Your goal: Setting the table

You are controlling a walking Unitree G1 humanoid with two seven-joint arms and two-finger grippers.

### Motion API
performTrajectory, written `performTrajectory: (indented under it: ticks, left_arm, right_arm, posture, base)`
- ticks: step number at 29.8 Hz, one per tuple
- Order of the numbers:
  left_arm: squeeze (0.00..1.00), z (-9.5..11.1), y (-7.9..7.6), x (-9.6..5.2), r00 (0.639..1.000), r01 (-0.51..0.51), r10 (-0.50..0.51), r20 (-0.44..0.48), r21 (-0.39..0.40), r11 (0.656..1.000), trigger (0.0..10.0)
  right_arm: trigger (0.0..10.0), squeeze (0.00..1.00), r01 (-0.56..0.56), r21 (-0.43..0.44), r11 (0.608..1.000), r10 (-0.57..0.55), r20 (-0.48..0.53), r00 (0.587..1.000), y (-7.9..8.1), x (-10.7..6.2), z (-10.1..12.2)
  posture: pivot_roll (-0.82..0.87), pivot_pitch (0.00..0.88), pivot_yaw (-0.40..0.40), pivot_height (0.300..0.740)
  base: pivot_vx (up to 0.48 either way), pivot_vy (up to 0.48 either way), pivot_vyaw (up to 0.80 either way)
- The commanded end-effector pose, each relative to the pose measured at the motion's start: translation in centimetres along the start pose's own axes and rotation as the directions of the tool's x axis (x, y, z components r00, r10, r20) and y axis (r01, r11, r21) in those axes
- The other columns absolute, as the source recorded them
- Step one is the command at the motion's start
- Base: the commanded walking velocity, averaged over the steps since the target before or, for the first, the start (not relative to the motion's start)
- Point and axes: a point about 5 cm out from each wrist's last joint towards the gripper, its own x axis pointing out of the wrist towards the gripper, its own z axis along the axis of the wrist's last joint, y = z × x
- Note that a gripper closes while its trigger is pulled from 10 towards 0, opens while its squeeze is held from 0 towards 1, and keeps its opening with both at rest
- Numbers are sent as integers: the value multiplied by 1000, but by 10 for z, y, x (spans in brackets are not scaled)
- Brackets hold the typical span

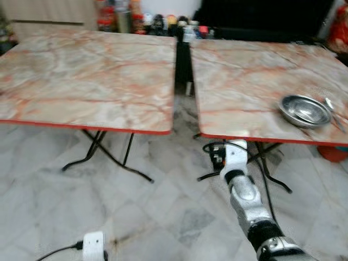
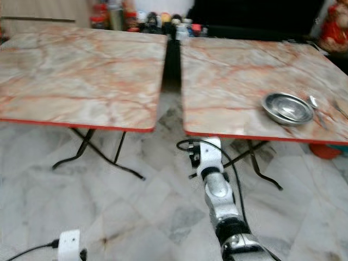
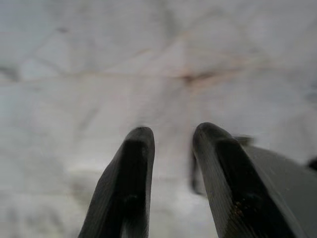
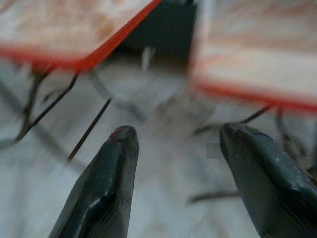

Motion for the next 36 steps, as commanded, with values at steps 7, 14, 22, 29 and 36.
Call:
performTrajectory:
  ticks: [7, 14, 22, 29, 36]
  left_arm:
    - [0, -2, -4, -1, 1000, 5, -6, -8, -19, 1000, 10000]
    - [0, 1, -2, 0, 1000, 2, -2, 1, -17, 1000, 10000]
    - [0, 0, 0, 0, 1000, -1, 1, -3, -16, 1000, 10000]
    - [0, 0, 0, 0, 1000, 1, -1, -3, -15, 1000, 10000]
    - [0, 0, 0, 0, 1000, 0, 0, -1, -12, 1000, 10000]
  right_arm:
    - [10000, 0, 50, 15, 999, -44, -247, 968, -23, -22, -52]
    - [10000, 0, 47, 9, 999, -36, -516, 856, -21, -62, -111]
    - [10000, 0, 91, 12, 996, -65, -611, 789, -27, -87, -136]
    - [10000, 0, 93, 20, 995, -61, -607, 792, -28, -87, -136]
    - [10000, 0, 84, 20, 996, -55, -600, 798, -23, -84, -134]
  posture:
    - [92, 90, -51, 715]
    - [109, 93, -46, 715]
    - [113, 95, -45, 715]
    - [113, 94, -44, 715]
    - [119, 82, -41, 715]
  base:
    - [0, 414, 0]
    - [0, 412, 0]
    - [0, 412, 0]
    - [0, 411, 0]
    - [0, 407, 0]
